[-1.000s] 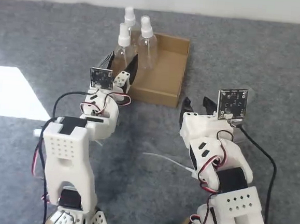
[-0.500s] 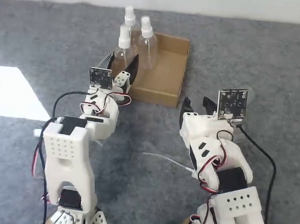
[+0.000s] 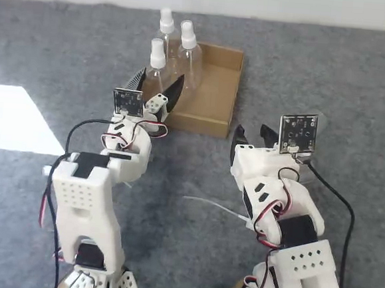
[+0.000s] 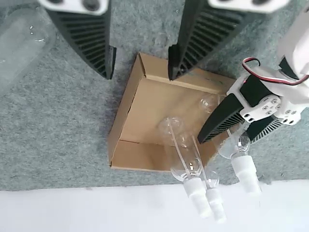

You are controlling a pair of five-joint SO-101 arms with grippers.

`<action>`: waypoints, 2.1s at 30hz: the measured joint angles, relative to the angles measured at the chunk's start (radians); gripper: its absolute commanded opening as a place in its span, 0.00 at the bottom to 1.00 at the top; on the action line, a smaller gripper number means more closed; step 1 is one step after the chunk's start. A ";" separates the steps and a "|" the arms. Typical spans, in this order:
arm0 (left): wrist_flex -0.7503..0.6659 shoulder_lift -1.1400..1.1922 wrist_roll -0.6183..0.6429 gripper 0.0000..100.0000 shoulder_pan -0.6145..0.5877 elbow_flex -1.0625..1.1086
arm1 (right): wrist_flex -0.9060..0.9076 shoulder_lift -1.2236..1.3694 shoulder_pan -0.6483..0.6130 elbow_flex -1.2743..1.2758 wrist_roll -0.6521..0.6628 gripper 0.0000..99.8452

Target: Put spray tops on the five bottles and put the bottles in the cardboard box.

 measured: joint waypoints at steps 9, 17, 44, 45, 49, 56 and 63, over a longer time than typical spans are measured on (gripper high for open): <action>0.000 -0.112 0.000 0.33 -0.012 0.081 | 0.000 0.000 0.000 0.000 0.000 0.16; 0.000 -0.213 0.000 0.33 -0.028 0.181 | 0.000 0.000 0.000 0.000 0.000 0.16; 0.733 -0.922 0.147 0.33 -0.169 0.358 | 0.000 0.000 0.000 0.000 0.000 0.16; 0.787 -0.962 0.158 0.32 -0.173 0.358 | 0.000 0.000 0.000 0.000 0.000 0.16; 0.970 -1.105 0.195 0.32 -0.170 0.358 | 0.000 0.000 0.000 0.000 0.000 0.16; 1.255 -1.277 0.270 0.27 -0.173 0.358 | 0.000 0.000 0.000 0.000 0.000 0.16; 1.418 -1.384 0.373 0.02 -0.238 0.358 | 0.003 0.000 0.003 0.000 0.003 0.16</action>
